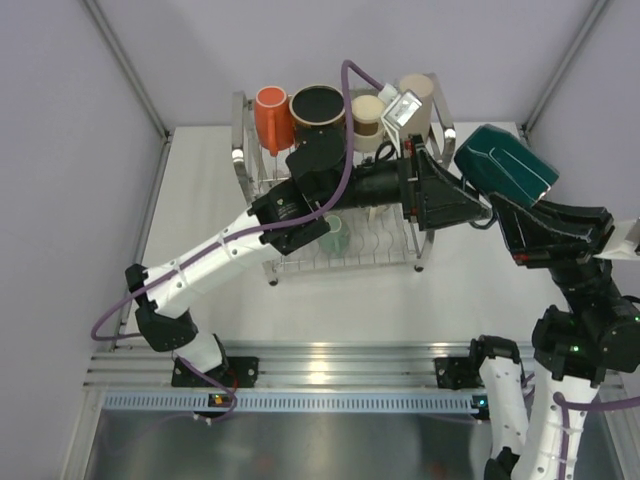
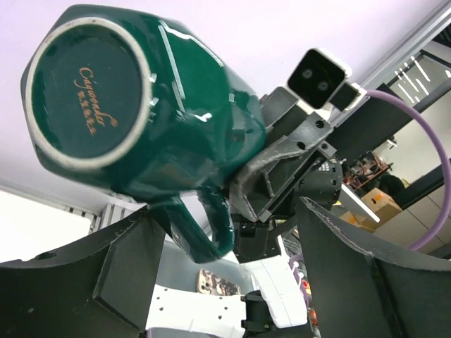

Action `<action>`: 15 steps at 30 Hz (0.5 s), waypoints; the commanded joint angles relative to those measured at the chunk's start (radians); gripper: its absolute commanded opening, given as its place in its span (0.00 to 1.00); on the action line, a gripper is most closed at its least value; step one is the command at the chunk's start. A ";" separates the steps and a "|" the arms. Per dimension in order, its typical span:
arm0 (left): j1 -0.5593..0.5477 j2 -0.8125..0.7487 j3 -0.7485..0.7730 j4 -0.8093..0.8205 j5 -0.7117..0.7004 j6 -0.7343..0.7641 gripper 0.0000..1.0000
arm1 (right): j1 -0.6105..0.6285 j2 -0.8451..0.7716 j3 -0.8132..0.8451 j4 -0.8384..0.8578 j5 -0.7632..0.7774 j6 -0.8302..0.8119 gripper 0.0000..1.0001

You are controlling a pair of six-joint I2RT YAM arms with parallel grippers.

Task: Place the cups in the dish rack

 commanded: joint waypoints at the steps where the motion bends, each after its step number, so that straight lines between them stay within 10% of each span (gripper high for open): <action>1: -0.008 -0.001 -0.026 0.066 0.018 -0.024 0.78 | 0.013 -0.026 -0.003 0.139 0.003 -0.014 0.00; 9: -0.022 -0.007 -0.049 0.086 0.034 -0.047 0.63 | 0.014 -0.046 -0.008 0.121 -0.017 -0.046 0.00; 15: -0.025 -0.038 -0.120 0.136 0.031 -0.058 0.20 | 0.022 -0.043 -0.009 0.102 -0.043 -0.078 0.00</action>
